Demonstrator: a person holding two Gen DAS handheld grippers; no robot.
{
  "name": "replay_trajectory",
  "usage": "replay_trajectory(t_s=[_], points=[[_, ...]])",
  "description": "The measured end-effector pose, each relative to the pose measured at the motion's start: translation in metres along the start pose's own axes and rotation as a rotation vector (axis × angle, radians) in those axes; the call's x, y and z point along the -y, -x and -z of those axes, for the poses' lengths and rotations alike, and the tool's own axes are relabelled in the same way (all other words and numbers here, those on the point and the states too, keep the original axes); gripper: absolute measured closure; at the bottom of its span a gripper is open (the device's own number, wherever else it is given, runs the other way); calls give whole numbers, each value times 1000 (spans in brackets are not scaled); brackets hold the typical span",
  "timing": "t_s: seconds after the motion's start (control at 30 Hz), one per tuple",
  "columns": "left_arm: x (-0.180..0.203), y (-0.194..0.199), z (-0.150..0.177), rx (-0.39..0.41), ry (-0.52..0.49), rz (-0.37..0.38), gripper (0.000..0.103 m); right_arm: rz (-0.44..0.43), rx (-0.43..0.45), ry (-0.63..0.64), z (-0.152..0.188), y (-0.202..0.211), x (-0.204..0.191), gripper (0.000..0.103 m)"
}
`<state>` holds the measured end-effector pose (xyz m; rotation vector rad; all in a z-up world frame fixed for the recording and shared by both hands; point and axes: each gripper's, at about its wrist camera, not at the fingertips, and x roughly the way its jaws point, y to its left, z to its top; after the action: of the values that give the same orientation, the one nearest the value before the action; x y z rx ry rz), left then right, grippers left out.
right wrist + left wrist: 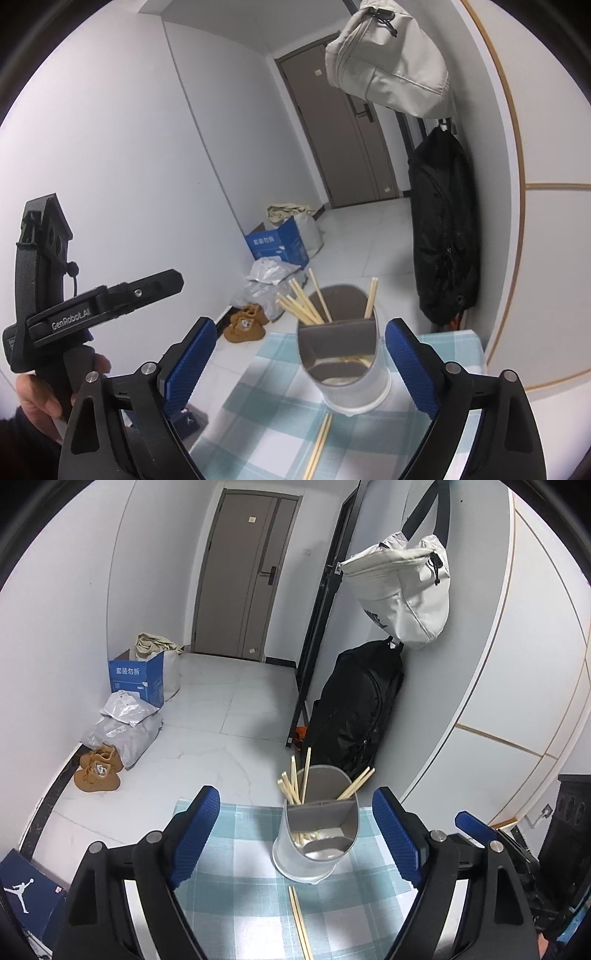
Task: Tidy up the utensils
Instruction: 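Move the open right gripper down to the chopsticks on the cloth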
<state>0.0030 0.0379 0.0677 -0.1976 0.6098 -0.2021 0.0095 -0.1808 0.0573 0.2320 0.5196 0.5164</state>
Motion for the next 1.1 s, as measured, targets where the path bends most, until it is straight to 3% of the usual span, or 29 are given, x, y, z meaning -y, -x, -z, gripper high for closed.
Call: replay_trajectory(t_s=[0.4,0.77,0.97,1.03,1.1], points=[[-4,-18,49,-42,-26,-56,17,41,-71,14,60,-12,8,7],[-38,-59,88,-136,78,-107,17,96,-210,12,95,-42,22,7],[-55,-73,96,-183,97,-141,17,101,-343,-39,118,-69,33,7],[-59,-75,96,-186,102,-144,17,112,-375,-38,124,-78,34,8],[-63,-78,95,-203,106,-144,17,126,-413,-30,132,-87,35,20]])
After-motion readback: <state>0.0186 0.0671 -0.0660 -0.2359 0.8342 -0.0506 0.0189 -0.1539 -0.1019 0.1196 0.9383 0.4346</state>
